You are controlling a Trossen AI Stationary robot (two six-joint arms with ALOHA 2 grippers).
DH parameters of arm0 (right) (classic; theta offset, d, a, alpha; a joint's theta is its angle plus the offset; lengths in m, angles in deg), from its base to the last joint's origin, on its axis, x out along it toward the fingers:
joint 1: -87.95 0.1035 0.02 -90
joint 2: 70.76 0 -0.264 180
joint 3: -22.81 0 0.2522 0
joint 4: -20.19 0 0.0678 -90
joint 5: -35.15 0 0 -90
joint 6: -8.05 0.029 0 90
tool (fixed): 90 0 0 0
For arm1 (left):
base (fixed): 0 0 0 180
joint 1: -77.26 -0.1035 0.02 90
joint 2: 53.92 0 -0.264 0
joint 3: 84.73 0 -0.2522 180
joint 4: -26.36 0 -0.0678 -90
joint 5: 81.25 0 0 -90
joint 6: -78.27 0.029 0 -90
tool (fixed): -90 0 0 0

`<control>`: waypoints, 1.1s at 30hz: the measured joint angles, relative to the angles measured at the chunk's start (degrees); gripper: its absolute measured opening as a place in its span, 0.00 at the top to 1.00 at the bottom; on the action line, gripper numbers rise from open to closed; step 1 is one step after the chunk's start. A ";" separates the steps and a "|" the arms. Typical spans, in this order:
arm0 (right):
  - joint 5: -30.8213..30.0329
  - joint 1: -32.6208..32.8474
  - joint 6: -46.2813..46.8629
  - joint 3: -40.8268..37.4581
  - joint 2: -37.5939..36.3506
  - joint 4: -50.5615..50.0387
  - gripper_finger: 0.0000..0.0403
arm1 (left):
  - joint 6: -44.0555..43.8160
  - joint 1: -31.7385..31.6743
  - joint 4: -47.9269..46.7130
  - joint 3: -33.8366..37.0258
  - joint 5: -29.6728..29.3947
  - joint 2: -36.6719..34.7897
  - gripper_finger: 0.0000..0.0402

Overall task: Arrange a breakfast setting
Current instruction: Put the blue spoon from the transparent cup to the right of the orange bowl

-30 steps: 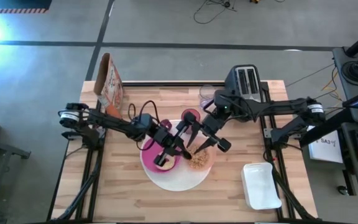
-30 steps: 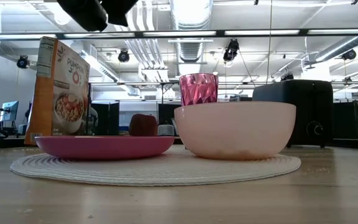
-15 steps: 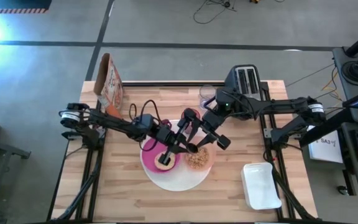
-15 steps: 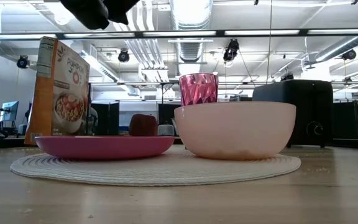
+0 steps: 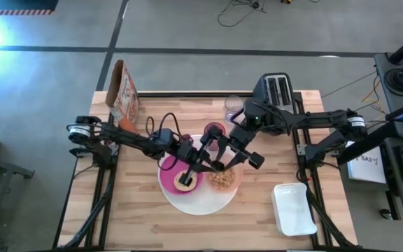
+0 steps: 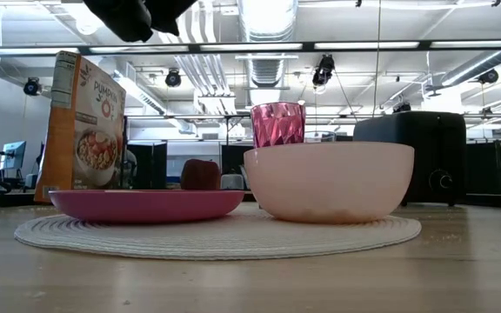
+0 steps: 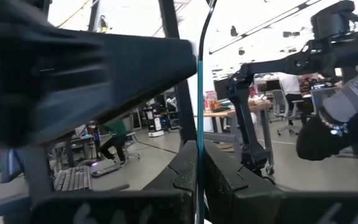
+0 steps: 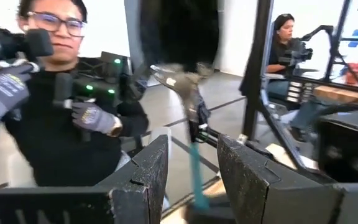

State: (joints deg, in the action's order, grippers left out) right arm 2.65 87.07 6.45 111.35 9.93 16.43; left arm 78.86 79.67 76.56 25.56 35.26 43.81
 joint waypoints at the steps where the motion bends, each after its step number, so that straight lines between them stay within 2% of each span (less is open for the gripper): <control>1: 0.71 0.07 0.42 0.03 -0.14 0.01 0.68 | -0.10 -0.05 0.02 0.00 -0.16 0.00 1.00; 7: 3.87 0.61 1.81 0.00 -0.40 0.03 0.68 | 1.35 -0.83 -0.15 -0.41 -2.35 0.02 1.00; 20: 2.70 0.74 -0.51 0.00 -0.70 -0.13 0.70 | 1.47 -2.21 0.01 -0.72 -0.47 0.09 1.00; 27: 1.33 0.61 -2.04 0.00 -0.70 0.31 0.87 | 1.49 -2.21 -0.61 -0.74 -0.71 0.13 1.00; 30: -1.18 0.59 -2.36 0.00 -0.70 0.27 0.95 | 1.53 -2.21 -1.25 -1.07 -0.72 0.17 1.00; 33: -1.13 0.81 -0.93 -0.04 -0.81 -0.70 0.98 | 1.62 -2.41 -0.93 -1.79 -1.56 0.06 1.00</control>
State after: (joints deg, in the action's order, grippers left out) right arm 1.52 87.87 5.52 111.31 9.12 15.73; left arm 80.48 77.27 75.63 23.77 33.70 43.88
